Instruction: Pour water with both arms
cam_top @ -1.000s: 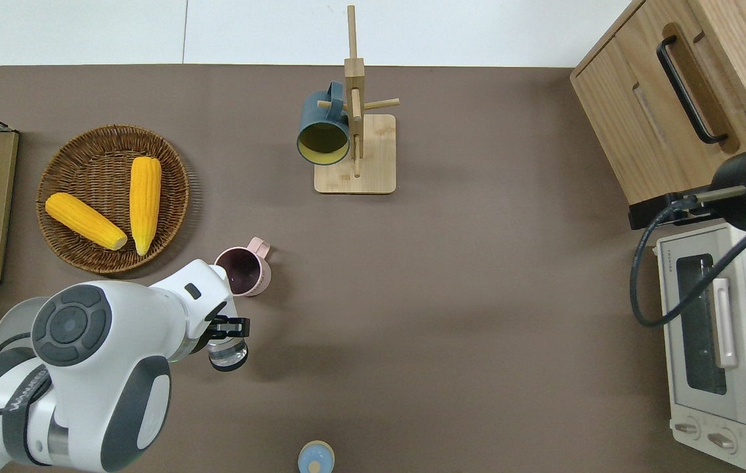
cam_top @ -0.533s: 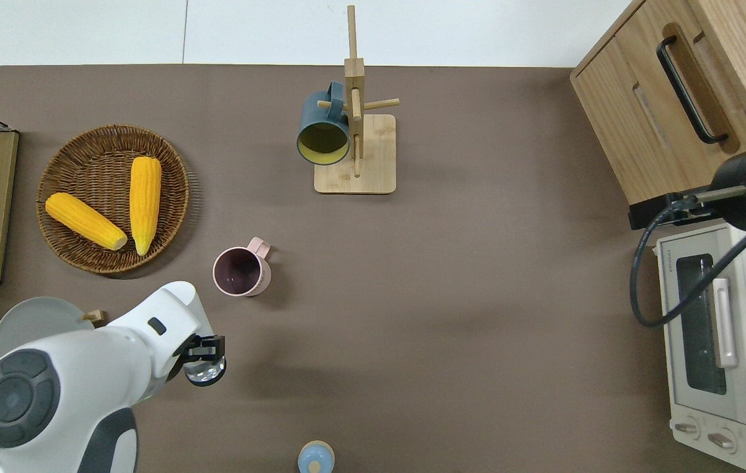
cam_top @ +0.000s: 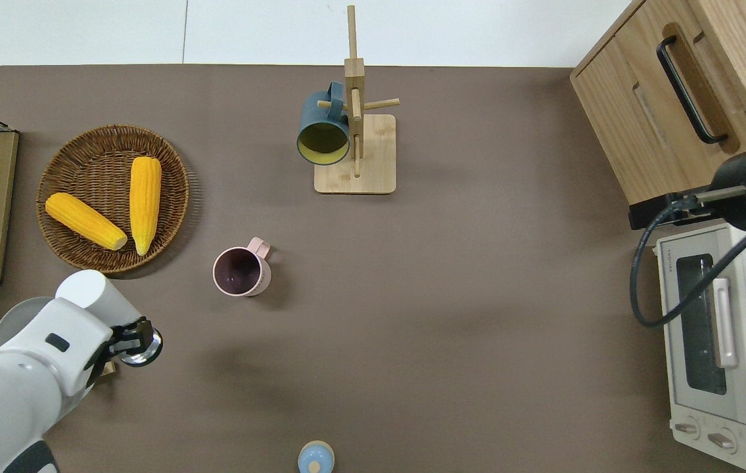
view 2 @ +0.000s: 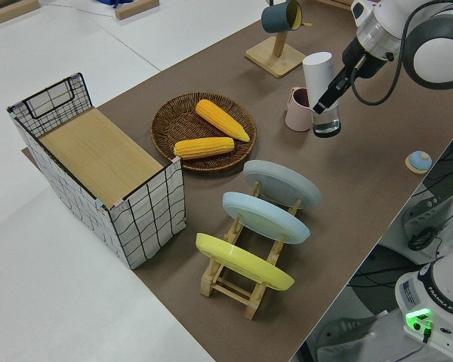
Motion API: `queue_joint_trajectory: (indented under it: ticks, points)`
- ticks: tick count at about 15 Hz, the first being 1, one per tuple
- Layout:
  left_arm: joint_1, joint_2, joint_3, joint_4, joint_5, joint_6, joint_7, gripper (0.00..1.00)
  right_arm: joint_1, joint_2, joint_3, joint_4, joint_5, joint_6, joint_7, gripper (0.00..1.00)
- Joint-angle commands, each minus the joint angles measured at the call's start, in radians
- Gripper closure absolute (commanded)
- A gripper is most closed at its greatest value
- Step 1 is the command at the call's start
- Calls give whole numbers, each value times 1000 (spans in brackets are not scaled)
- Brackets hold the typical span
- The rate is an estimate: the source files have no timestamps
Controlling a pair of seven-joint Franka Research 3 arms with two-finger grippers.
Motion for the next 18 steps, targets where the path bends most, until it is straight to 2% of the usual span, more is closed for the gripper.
queue_joint_trajectory:
  ticks: [1, 6, 9, 11, 15, 18]
  points:
    - [97, -32, -3, 5, 34, 125, 6, 1000, -5, 0, 1, 10, 19, -14, -20, 13]
    - [253, 0, 0, 129, 42, 145, 101, 1000, -5, 0, 1, 10, 21, -14, -20, 13]
    - [344, 74, 10, 251, 28, 145, 188, 1000, -5, 0, 1, 10, 19, -14, -20, 13]
    - [364, 138, 47, 339, 8, 142, 247, 1000, -5, 0, 1, 10, 21, -14, -20, 13]
    - [362, 245, 151, 465, -60, 128, 382, 1000, -5, 0, 1, 10, 21, -14, -20, 13]
    - [364, 301, 194, 520, -133, 128, 466, 1000, -5, 0, 1, 10, 21, -14, -20, 13]
